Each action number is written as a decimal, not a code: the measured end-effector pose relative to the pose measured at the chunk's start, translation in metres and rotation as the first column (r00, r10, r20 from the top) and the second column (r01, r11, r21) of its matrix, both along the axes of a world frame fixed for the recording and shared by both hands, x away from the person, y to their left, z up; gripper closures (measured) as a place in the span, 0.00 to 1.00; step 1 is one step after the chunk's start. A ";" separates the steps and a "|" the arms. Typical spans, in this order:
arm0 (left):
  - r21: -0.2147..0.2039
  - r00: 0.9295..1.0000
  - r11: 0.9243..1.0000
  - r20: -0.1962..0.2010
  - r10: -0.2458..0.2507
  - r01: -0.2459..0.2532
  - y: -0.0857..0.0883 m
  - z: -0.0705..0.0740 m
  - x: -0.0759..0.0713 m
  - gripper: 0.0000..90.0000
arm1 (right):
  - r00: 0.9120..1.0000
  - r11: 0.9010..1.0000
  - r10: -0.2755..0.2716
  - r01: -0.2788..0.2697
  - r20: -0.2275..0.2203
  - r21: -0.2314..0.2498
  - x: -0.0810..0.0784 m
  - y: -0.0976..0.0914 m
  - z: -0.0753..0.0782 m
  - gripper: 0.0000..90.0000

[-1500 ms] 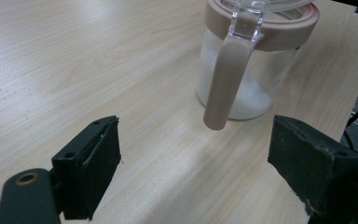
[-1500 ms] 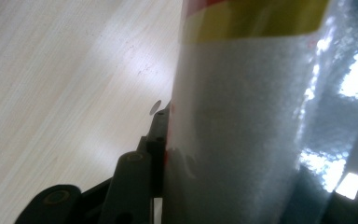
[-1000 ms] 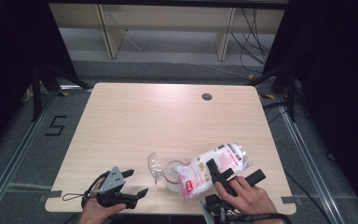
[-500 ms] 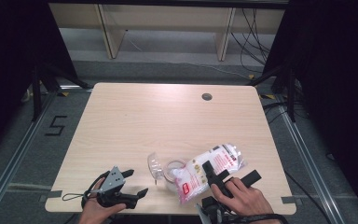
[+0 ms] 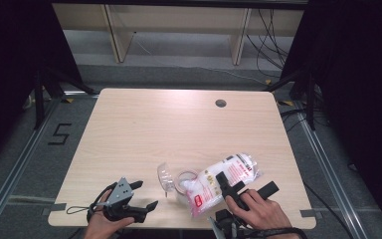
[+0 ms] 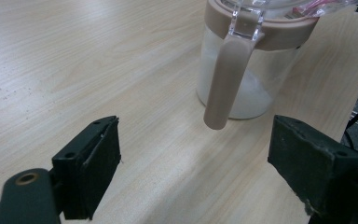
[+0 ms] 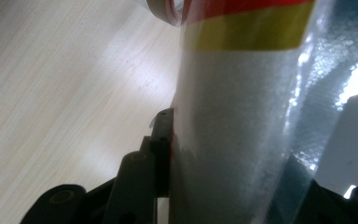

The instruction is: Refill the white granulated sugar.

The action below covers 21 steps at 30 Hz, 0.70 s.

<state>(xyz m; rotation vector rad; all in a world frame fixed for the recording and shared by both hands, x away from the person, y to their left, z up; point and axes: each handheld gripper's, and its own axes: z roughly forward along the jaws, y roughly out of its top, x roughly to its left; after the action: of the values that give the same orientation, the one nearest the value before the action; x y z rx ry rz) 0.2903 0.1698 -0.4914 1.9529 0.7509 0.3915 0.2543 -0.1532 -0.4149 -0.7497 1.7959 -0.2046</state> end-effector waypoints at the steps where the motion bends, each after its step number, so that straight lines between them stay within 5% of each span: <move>1: 0.001 1.000 1.000 0.000 0.000 0.000 0.000 0.000 0.000 0.18 | 1.000 1.000 0.005 -0.005 0.003 0.001 0.000 -0.001 0.001 0.76; 21: 0.004 1.000 1.000 -0.001 0.001 -0.001 0.000 0.000 0.000 0.18 | 0.999 0.999 -0.043 0.042 0.015 0.022 0.004 -0.014 0.006 0.78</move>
<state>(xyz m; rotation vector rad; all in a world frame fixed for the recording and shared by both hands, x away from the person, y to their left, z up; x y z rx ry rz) 0.2903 0.1700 -0.4910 1.9566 0.7517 0.3933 0.2580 -0.1673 -0.4094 -0.6933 1.7983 -0.2180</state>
